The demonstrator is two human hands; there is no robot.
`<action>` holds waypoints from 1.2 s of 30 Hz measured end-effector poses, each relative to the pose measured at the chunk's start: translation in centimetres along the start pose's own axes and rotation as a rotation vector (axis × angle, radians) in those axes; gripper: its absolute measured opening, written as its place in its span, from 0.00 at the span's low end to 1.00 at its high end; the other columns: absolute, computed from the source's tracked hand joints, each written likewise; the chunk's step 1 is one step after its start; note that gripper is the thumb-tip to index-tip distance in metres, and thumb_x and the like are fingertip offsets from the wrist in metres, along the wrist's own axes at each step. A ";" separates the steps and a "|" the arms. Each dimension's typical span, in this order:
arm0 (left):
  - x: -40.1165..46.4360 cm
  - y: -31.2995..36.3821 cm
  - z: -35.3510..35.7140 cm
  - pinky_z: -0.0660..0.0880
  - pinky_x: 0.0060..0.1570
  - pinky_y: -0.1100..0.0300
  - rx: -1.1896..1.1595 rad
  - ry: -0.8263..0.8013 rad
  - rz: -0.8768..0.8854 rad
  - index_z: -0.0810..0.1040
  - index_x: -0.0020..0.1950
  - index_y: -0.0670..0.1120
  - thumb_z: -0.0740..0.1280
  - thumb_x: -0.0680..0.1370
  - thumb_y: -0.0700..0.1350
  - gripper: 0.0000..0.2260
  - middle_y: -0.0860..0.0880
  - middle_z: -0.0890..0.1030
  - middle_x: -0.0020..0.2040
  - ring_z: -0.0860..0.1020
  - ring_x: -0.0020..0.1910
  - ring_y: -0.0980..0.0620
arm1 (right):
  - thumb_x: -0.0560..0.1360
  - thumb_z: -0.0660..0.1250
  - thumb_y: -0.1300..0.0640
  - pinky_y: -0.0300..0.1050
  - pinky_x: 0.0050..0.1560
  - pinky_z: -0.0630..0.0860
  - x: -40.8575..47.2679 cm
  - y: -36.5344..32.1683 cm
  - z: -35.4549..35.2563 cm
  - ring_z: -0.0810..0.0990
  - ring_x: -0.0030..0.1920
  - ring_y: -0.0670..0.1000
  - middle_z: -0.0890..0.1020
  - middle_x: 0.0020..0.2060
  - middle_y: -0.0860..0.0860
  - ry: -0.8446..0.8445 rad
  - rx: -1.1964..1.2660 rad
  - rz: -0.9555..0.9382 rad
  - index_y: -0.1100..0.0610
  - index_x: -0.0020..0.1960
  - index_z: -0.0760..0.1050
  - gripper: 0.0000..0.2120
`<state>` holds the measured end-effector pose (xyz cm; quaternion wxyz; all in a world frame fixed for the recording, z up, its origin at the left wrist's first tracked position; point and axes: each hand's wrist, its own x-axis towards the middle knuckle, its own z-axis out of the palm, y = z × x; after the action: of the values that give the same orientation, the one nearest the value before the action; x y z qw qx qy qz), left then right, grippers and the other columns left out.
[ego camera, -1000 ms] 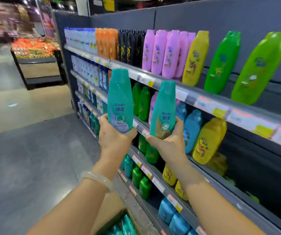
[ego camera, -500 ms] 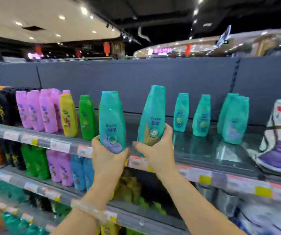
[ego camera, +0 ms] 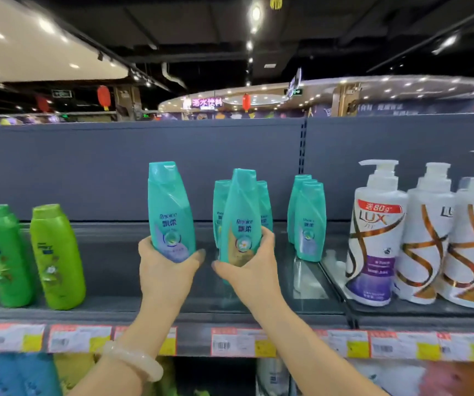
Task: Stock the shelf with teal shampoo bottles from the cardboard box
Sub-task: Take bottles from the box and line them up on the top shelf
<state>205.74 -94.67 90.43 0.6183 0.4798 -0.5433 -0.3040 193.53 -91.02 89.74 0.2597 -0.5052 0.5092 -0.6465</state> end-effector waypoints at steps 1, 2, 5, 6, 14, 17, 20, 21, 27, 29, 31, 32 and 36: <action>0.4 -0.2 0.3 0.73 0.42 0.59 -0.001 -0.021 -0.008 0.64 0.56 0.45 0.77 0.65 0.40 0.27 0.50 0.74 0.46 0.76 0.44 0.50 | 0.64 0.76 0.63 0.31 0.42 0.74 0.3 0.2 0.0 0.76 0.45 0.38 0.73 0.47 0.38 0.017 -0.006 0.011 0.50 0.66 0.57 0.39; 0.7 -0.4 0.5 0.74 0.44 0.57 -0.001 -0.041 -0.020 0.65 0.57 0.44 0.78 0.65 0.40 0.28 0.48 0.75 0.48 0.76 0.45 0.49 | 0.64 0.76 0.63 0.35 0.46 0.75 0.6 0.4 0.0 0.76 0.47 0.40 0.73 0.48 0.39 0.035 -0.020 0.024 0.50 0.66 0.57 0.39; 1.9 -1.1 0.9 0.77 0.48 0.52 -0.011 -0.095 -0.032 0.65 0.59 0.42 0.79 0.64 0.41 0.30 0.45 0.76 0.51 0.78 0.47 0.47 | 0.62 0.77 0.63 0.41 0.48 0.77 1.5 0.7 0.1 0.78 0.48 0.47 0.75 0.48 0.44 0.083 -0.069 0.047 0.49 0.64 0.58 0.38; 2.3 -1.3 1.0 0.78 0.47 0.53 -0.020 -0.117 -0.034 0.66 0.59 0.41 0.79 0.64 0.42 0.30 0.45 0.77 0.52 0.78 0.47 0.47 | 0.62 0.77 0.63 0.41 0.46 0.77 1.8 0.7 0.1 0.79 0.47 0.47 0.76 0.47 0.43 0.092 -0.075 0.055 0.50 0.64 0.58 0.38; 3.6 -1.9 1.6 0.71 0.35 0.67 -0.080 -0.302 -0.077 0.60 0.57 0.45 0.74 0.68 0.35 0.27 0.50 0.74 0.48 0.76 0.42 0.57 | 0.64 0.76 0.64 0.29 0.30 0.71 2.7 1.0 -0.6 0.76 0.37 0.38 0.74 0.42 0.39 0.149 -0.110 0.112 0.49 0.61 0.60 0.35; 3.6 -2.0 2.0 0.69 0.33 0.69 -0.035 -0.345 -0.077 0.58 0.57 0.46 0.73 0.68 0.32 0.28 0.47 0.73 0.51 0.75 0.42 0.58 | 0.63 0.76 0.65 0.28 0.27 0.71 3.1 1.3 -1.2 0.76 0.37 0.39 0.74 0.42 0.42 0.191 -0.124 0.112 0.49 0.59 0.59 0.34; 3.7 -2.0 2.4 0.69 0.33 0.71 -0.014 -0.372 -0.078 0.58 0.57 0.47 0.72 0.68 0.31 0.28 0.45 0.72 0.54 0.75 0.42 0.57 | 0.63 0.76 0.66 0.30 0.31 0.71 3.5 1.5 -2.4 0.76 0.41 0.43 0.74 0.45 0.45 0.252 -0.135 0.090 0.50 0.59 0.59 0.35; 3.8 -2.0 2.5 0.69 0.33 0.71 -0.017 -0.377 -0.086 0.58 0.57 0.47 0.72 0.68 0.31 0.28 0.45 0.72 0.54 0.75 0.43 0.56 | 0.63 0.76 0.66 0.32 0.33 0.72 3.6 1.4 -2.9 0.76 0.41 0.43 0.73 0.45 0.44 0.273 -0.137 0.078 0.51 0.60 0.59 0.35; 4.3 -2.7 3.6 0.69 0.34 0.69 -0.050 -0.391 -0.146 0.58 0.57 0.47 0.72 0.69 0.32 0.28 0.46 0.73 0.56 0.75 0.48 0.52 | 0.63 0.77 0.67 0.31 0.33 0.73 4.3 1.7 -5.8 0.75 0.42 0.42 0.69 0.44 0.38 0.338 -0.136 0.036 0.49 0.58 0.58 0.35; 4.4 -3.1 4.0 0.69 0.35 0.68 -0.055 -0.397 -0.165 0.58 0.58 0.46 0.72 0.69 0.32 0.28 0.45 0.74 0.56 0.76 0.50 0.50 | 0.64 0.76 0.66 0.30 0.31 0.73 4.4 2.0 -6.3 0.75 0.43 0.43 0.68 0.45 0.38 0.344 -0.136 0.044 0.49 0.59 0.57 0.35; 4.5 -3.4 4.5 0.71 0.37 0.67 -0.067 -0.401 -0.185 0.59 0.59 0.46 0.73 0.68 0.32 0.28 0.44 0.74 0.57 0.76 0.51 0.48 | 0.64 0.76 0.66 0.31 0.30 0.73 4.5 2.4 -6.6 0.75 0.44 0.43 0.69 0.45 0.40 0.340 -0.139 0.051 0.50 0.61 0.58 0.35; 4.5 -3.5 4.8 0.71 0.37 0.67 -0.076 -0.401 -0.196 0.60 0.60 0.45 0.73 0.68 0.32 0.29 0.44 0.74 0.57 0.76 0.51 0.48 | 0.64 0.76 0.66 0.31 0.30 0.74 4.5 2.6 -6.7 0.75 0.44 0.43 0.70 0.47 0.42 0.337 -0.137 0.053 0.51 0.61 0.58 0.36; 4.6 -3.6 5.5 0.72 0.37 0.66 -0.109 -0.401 -0.216 0.60 0.59 0.45 0.73 0.69 0.32 0.28 0.45 0.74 0.56 0.76 0.49 0.49 | 0.64 0.77 0.66 0.31 0.30 0.74 4.4 3.0 -6.6 0.75 0.45 0.42 0.70 0.47 0.43 0.320 -0.150 0.049 0.51 0.61 0.57 0.36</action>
<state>201.97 -101.53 88.62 0.4868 0.4311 -0.5834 -0.4867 185.37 -93.23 88.85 0.1524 -0.4012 0.6032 -0.6722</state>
